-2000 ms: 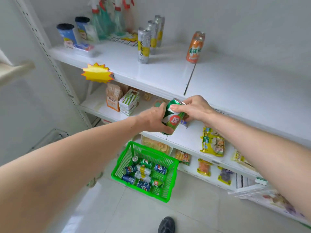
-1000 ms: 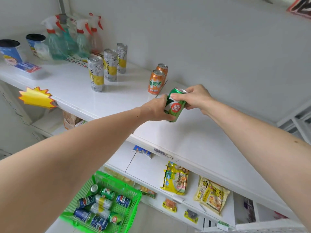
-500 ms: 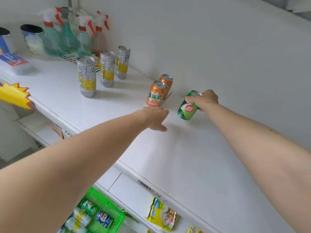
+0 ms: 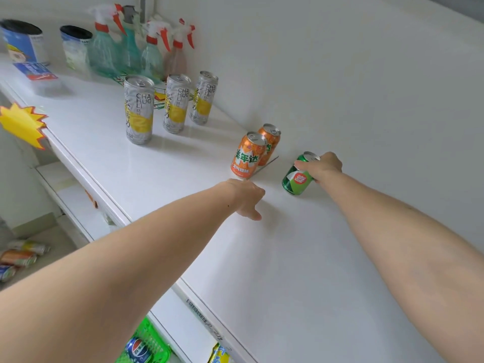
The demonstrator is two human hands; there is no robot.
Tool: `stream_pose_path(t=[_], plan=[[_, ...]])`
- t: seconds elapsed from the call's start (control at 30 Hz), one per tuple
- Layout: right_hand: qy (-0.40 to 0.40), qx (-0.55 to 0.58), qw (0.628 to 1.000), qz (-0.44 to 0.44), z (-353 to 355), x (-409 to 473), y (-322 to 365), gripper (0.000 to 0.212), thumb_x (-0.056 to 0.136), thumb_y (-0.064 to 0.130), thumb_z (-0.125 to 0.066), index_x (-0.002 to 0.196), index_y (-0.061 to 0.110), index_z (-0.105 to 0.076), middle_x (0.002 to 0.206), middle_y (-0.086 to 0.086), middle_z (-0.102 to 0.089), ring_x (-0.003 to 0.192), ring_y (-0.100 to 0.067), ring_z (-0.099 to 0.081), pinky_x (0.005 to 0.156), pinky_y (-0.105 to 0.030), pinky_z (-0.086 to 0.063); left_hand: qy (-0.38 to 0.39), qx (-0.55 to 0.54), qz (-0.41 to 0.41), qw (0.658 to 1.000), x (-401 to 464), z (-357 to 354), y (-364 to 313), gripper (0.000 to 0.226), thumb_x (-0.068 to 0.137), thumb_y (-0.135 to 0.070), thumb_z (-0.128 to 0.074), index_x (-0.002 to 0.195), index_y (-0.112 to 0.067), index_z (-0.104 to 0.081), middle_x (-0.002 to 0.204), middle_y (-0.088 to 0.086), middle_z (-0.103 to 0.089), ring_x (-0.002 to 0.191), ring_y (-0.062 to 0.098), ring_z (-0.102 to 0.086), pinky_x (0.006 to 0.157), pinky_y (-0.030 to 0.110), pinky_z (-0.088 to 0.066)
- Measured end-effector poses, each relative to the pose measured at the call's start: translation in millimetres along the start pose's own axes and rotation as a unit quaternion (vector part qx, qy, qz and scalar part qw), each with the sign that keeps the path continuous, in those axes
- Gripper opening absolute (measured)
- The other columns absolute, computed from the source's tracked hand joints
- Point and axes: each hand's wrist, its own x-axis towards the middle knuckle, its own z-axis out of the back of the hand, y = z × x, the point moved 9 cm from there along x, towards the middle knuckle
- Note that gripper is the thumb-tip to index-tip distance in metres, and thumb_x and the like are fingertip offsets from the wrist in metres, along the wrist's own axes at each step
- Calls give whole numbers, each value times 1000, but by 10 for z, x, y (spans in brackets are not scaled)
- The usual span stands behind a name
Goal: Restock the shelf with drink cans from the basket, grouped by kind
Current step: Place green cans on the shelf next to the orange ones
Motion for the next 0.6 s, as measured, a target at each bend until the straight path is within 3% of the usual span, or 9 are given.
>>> stream_pose_path(t=[0.6], plan=[[-10, -6, 1000, 13, -45, 155, 24, 62, 74, 41, -80, 116, 4, -52, 120, -13, -57, 110, -32, -59, 87, -37, -53, -1, 31, 3, 1000, 69, -32, -38, 60, 90, -54, -52, 135, -15, -44, 124, 6, -51, 108, 27, -55, 72, 36, -45]])
